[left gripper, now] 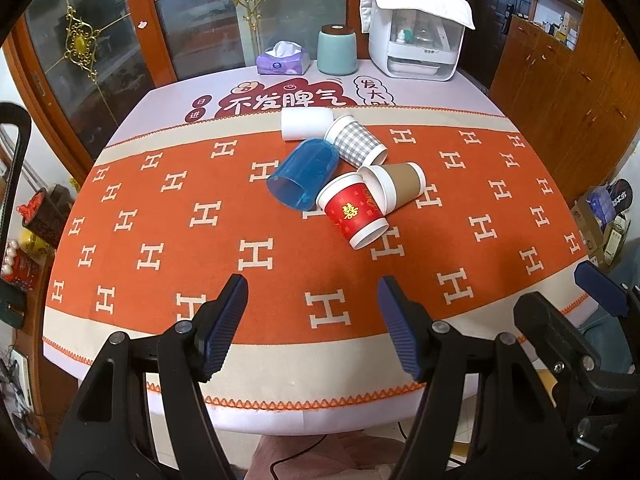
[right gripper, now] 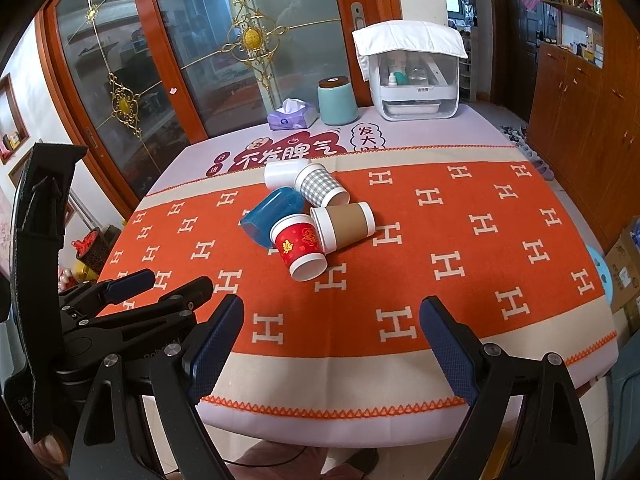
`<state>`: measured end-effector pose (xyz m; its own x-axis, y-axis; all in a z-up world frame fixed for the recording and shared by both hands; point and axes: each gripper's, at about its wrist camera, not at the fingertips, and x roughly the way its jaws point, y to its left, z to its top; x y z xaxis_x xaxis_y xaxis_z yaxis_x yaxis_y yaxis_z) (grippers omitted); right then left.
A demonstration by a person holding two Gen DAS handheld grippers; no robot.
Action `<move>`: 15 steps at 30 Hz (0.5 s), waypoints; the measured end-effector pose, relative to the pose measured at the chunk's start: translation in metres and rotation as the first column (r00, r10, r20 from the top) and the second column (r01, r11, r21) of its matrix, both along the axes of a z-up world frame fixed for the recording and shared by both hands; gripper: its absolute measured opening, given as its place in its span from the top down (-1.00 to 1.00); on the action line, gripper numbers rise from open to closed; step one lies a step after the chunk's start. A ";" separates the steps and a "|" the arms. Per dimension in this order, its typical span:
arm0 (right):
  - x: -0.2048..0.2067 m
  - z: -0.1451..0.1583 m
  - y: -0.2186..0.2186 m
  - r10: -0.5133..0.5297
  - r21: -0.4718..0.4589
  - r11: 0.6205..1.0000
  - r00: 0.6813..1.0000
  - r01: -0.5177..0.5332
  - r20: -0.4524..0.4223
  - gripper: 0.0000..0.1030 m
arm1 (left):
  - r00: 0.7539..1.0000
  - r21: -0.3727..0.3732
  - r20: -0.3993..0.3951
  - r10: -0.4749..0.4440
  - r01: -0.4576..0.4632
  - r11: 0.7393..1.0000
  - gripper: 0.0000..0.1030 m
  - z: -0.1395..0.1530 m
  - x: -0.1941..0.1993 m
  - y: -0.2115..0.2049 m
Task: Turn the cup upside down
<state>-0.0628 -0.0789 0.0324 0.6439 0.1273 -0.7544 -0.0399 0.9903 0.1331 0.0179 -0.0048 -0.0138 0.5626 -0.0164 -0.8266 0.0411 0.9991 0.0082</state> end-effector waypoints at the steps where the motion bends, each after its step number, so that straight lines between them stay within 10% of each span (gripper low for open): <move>1: 0.000 0.000 0.000 -0.001 0.000 1.000 1.000 0.001 0.001 -0.77 | 1.000 0.000 0.000 -0.001 0.001 1.000 -0.26 0.000 0.000 0.001; 15: 0.003 0.000 0.006 0.008 -0.001 1.000 1.000 -0.008 -0.006 -0.77 | 1.000 -0.002 -0.003 0.008 -0.008 1.000 -0.26 -0.001 0.002 0.010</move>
<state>-0.0601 -0.0731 0.0325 0.6383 0.1319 -0.7584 -0.0471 0.9901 0.1325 0.0203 0.0052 -0.0144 0.5601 -0.0136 -0.8283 0.0330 0.9994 0.0059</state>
